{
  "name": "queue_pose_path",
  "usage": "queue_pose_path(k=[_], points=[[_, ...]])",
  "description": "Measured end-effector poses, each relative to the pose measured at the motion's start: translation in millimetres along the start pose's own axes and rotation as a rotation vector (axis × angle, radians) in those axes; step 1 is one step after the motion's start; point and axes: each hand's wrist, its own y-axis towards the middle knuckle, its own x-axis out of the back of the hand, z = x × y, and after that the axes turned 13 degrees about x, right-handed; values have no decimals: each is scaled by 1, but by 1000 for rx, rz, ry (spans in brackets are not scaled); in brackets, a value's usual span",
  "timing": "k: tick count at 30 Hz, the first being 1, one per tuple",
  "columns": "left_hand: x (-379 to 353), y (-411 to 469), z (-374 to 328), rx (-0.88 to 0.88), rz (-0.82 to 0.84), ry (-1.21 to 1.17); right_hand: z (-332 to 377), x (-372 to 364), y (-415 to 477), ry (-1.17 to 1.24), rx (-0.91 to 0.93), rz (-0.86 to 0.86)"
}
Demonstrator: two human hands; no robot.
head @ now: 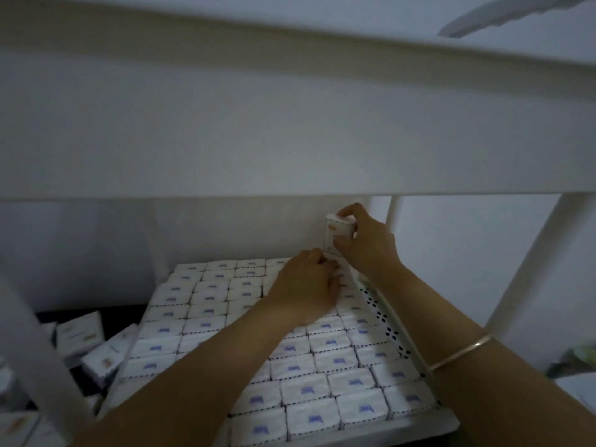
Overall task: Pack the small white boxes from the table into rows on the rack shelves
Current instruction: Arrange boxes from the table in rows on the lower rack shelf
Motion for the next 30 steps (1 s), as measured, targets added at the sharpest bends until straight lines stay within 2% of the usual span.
queue_pose_path(k=[2,5,11,19,24,28,30], points=[[1,-1,0,4,-8,-30,-5,0,-1,-69,-27,18],[1,-2,-1,29,-10,-74,-12,2,0,-23,-63,60],[1,-2,0,48,-20,-95,-13,9,10,89,4,179],[5,-6,-1,54,-78,-81,-9,24,8,-17,64,257],[7,-7,-2,68,-61,-76,-13,31,2,-81,39,243],[8,-8,-3,75,-62,-83,-13,31,-2,-161,31,149],[8,-9,-2,73,-56,-84,-15,28,-5,-213,37,170]])
